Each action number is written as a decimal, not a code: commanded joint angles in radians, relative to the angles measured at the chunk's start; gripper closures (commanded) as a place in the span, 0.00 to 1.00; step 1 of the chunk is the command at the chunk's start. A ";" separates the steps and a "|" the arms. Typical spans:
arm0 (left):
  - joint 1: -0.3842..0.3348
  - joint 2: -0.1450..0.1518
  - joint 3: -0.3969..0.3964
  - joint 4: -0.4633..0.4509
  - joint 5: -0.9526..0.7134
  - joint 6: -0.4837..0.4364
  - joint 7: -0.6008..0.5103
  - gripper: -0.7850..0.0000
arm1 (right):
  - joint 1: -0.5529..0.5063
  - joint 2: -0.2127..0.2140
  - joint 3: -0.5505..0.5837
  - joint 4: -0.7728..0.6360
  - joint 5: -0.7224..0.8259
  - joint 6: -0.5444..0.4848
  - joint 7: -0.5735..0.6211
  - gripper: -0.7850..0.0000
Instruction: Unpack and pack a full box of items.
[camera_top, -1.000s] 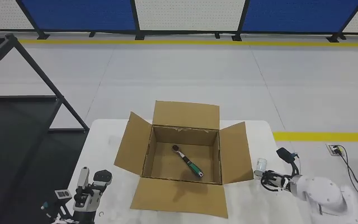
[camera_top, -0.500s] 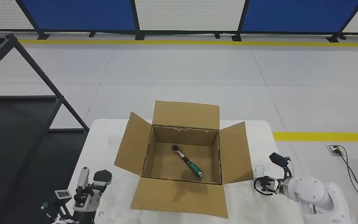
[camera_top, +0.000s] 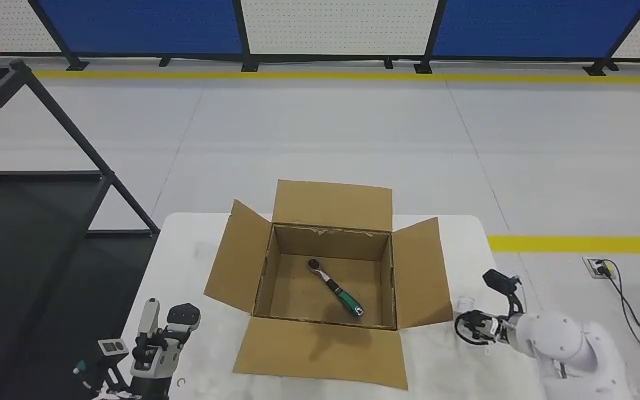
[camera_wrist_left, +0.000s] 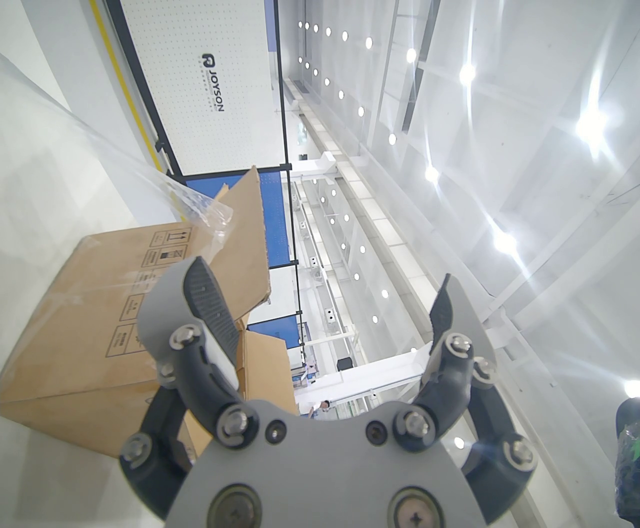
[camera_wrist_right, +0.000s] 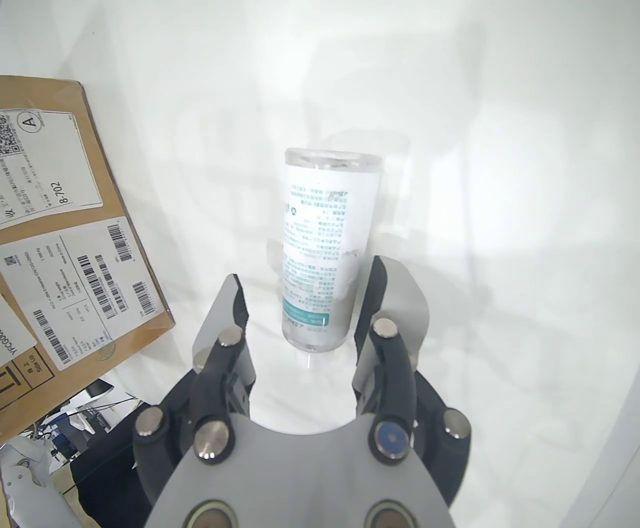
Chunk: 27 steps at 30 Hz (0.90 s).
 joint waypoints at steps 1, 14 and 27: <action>0.000 0.000 0.000 0.000 0.000 0.000 0.000 0.00 | -0.010 0.003 0.011 -0.030 0.012 -0.004 -0.007 0.07; 0.000 0.000 0.000 0.000 0.000 0.000 0.000 0.00 | -0.041 0.021 0.045 -0.348 -0.013 0.072 -0.068 0.00; 0.000 0.000 0.000 0.000 0.000 0.000 0.000 0.00 | 0.047 0.012 -0.109 -0.645 -0.031 0.137 -0.207 0.00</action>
